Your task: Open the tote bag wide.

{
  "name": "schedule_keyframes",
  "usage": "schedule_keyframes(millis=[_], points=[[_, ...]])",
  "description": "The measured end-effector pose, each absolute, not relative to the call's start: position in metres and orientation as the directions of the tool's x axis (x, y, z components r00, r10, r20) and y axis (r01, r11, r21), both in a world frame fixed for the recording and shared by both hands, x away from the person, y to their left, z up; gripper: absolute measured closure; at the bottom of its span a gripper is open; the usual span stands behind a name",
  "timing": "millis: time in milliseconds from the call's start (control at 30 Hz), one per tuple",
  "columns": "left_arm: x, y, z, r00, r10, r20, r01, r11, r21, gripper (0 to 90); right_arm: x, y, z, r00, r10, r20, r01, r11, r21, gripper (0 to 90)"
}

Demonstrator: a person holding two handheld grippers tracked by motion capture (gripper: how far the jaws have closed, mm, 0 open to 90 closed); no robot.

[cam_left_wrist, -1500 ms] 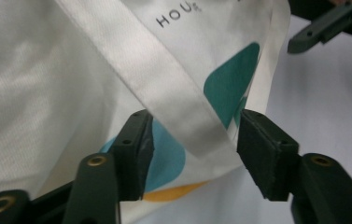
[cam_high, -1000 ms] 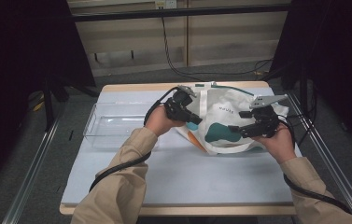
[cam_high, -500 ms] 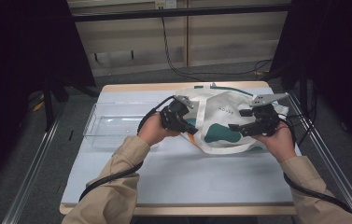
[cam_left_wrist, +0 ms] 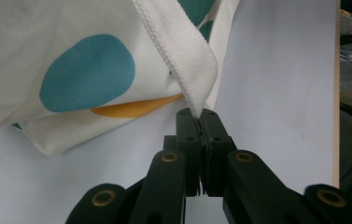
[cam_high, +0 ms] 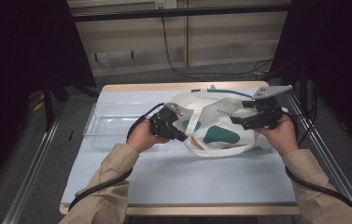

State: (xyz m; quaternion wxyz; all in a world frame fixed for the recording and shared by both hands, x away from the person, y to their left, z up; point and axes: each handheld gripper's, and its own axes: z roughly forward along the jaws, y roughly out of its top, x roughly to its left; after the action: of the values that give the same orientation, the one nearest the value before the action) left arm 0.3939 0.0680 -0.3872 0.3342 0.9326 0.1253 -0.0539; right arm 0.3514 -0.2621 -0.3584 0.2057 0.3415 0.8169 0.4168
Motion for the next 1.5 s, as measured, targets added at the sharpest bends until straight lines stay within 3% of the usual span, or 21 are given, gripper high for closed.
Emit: schedule_keyframes(millis=[267,367,467,533,867,1267,1433,1500], points=[[0.39,0.075,-0.386,0.965,0.196,-0.175,0.263,-0.757,0.599,88.5,0.358,-0.258,-0.357,-0.681,0.728,-0.074,0.369,0.429,0.824,20.2],[0.391,0.076,-0.384,0.967,0.188,-0.173,0.255,-0.756,0.603,88.5,0.359,-0.253,-0.361,-0.704,0.707,-0.069,0.366,0.444,0.818,25.7],[0.39,0.075,-0.383,0.966,0.186,-0.18,0.258,-0.75,0.609,88.3,0.359,-0.248,-0.367,-0.741,0.67,-0.051,0.367,0.467,0.805,36.7],[0.39,0.074,-0.383,0.969,0.177,-0.174,0.247,-0.763,0.598,88.4,0.359,-0.246,-0.371,-0.753,0.655,-0.052,0.367,0.484,0.794,38.5],[0.388,0.077,-0.385,0.966,0.192,-0.172,0.258,-0.756,0.602,88.3,0.357,-0.248,-0.363,-0.727,0.683,-0.072,0.348,0.458,0.818,28.6],[0.387,0.085,-0.39,0.964,0.195,-0.183,0.266,-0.77,0.58,88.3,0.361,-0.255,-0.351,-0.689,0.716,-0.111,0.33,0.446,0.832,24.3],[0.386,0.087,-0.389,0.964,0.199,-0.177,0.265,-0.755,0.599,88.1,0.363,-0.246,-0.359,-0.736,0.672,-0.08,0.335,0.465,0.82,33.4],[0.387,0.087,-0.386,0.965,0.192,-0.178,0.261,-0.748,0.611,87.6,0.362,-0.242,-0.365,-0.762,0.644,-0.063,0.337,0.478,0.811,43.2]])
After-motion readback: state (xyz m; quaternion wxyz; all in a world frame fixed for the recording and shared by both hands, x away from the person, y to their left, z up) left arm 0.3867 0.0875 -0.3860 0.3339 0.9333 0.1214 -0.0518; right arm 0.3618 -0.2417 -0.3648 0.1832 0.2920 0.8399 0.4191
